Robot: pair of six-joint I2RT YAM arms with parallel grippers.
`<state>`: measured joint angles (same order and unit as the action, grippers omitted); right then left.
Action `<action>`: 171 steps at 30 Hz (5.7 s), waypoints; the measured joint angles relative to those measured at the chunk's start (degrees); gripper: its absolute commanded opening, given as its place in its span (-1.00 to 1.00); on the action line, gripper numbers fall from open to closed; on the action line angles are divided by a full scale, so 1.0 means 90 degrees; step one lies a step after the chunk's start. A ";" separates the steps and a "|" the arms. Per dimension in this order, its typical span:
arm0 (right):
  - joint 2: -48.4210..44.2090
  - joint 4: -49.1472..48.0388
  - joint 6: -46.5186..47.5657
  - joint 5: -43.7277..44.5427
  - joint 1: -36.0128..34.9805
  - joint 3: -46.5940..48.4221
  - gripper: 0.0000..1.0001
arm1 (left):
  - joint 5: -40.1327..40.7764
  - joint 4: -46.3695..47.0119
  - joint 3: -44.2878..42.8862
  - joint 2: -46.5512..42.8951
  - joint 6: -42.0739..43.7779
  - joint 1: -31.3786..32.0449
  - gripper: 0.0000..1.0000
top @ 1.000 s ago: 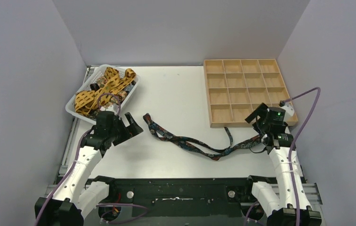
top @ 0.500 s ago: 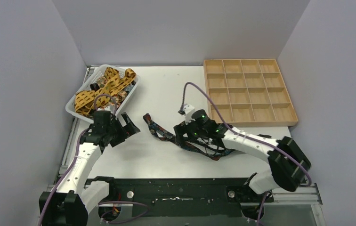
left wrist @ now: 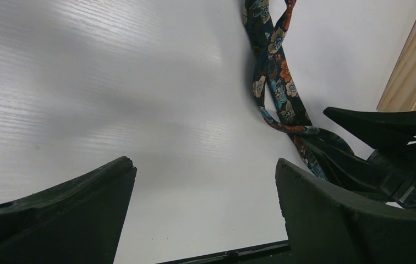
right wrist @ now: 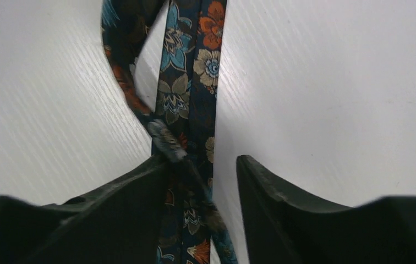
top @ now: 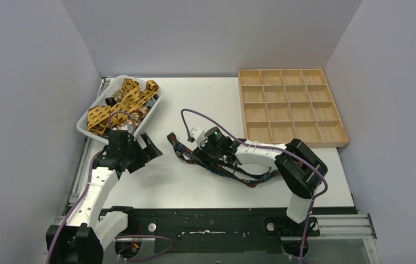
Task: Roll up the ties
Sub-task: Flatten out the tie at the center of the board.
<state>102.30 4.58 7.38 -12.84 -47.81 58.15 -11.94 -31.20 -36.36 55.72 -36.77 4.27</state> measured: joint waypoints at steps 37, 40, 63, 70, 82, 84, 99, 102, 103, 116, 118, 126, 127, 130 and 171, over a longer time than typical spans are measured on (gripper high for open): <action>-0.0685 0.0117 -0.1098 0.1960 -0.0940 -0.0005 0.21 | 0.0447 0.0015 0.0335 -0.0566 -0.0571 -0.0041 0.94; -0.0823 0.0231 -0.1263 0.1256 -0.0350 0.0012 0.24 | 0.0447 0.0015 0.0333 -0.0561 -0.0556 -0.0049 0.94; 0.0901 0.0697 -0.1154 -0.0197 -0.0240 0.1134 -0.29 | 0.0328 -0.0136 0.0141 -0.0775 -0.0559 -0.0114 0.95; -0.0381 -0.0746 -0.0216 0.1064 -0.1979 -0.0928 -0.25 | 0.0476 -0.0209 0.0141 -0.0775 -0.0743 -0.0153 0.95; -0.1343 -0.1503 0.0245 0.2256 -0.2101 -0.2118 0.30 | -0.0070 0.0398 0.1163 -0.0763 -0.1256 -0.0160 0.76; -0.1404 -0.1484 0.0087 0.2295 -0.2059 -0.2118 0.29 | -0.0129 0.0379 0.1236 -0.0792 -0.1307 -0.0155 0.77; -0.2368 -0.1345 -0.1311 0.2113 -0.2018 -0.2574 -0.04 | -0.0148 0.0767 0.2108 -0.1229 -0.2011 0.0505 0.57; -0.2329 -0.1348 -0.1358 0.2188 -0.2018 -0.2613 -0.14 | -0.0126 0.0925 0.2256 -0.1287 -0.2120 0.0534 0.52; -0.2305 -0.1358 -0.1365 0.2217 -0.2018 -0.2613 -0.19 | -0.0114 0.0964 0.2276 -0.1302 -0.2137 0.0534 0.49; -0.2033 -0.1545 -0.1248 0.3055 -0.2229 -0.2613 -0.78 | -0.0058 0.1367 0.2302 -0.0923 -0.2171 0.0534 0.25; -0.2035 -0.1562 -0.1260 0.3269 -0.2254 -0.2613 -0.79 | -0.0058 0.1409 0.2302 -0.0896 -0.2171 0.0534 0.24; -0.2004 -0.1717 -0.1248 0.3716 -0.2613 -0.2613 -0.72 | -0.0036 0.1404 0.2302 -0.0896 -0.2149 0.0534 0.05; -0.1974 -0.1707 -0.1241 0.3730 -0.2696 -0.2613 -0.71 | -0.0032 0.1401 0.2305 -0.0899 -0.2147 0.0534 0.02; -0.1877 -0.1620 -0.1241 0.3764 -0.2948 -0.2613 -0.61 | -0.0027 0.1399 0.2305 -0.0923 -0.2118 0.0534 -0.08; -0.2931 0.2390 -0.3990 0.1307 0.4350 -0.2186 -0.26 | -0.0027 0.1423 0.2239 -0.1447 -0.2008 0.0534 -1.00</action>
<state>75.92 26.09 -28.53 -1.08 -8.67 38.48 -12.19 -18.39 -16.21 42.70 -54.85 9.08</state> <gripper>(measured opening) 0.605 0.039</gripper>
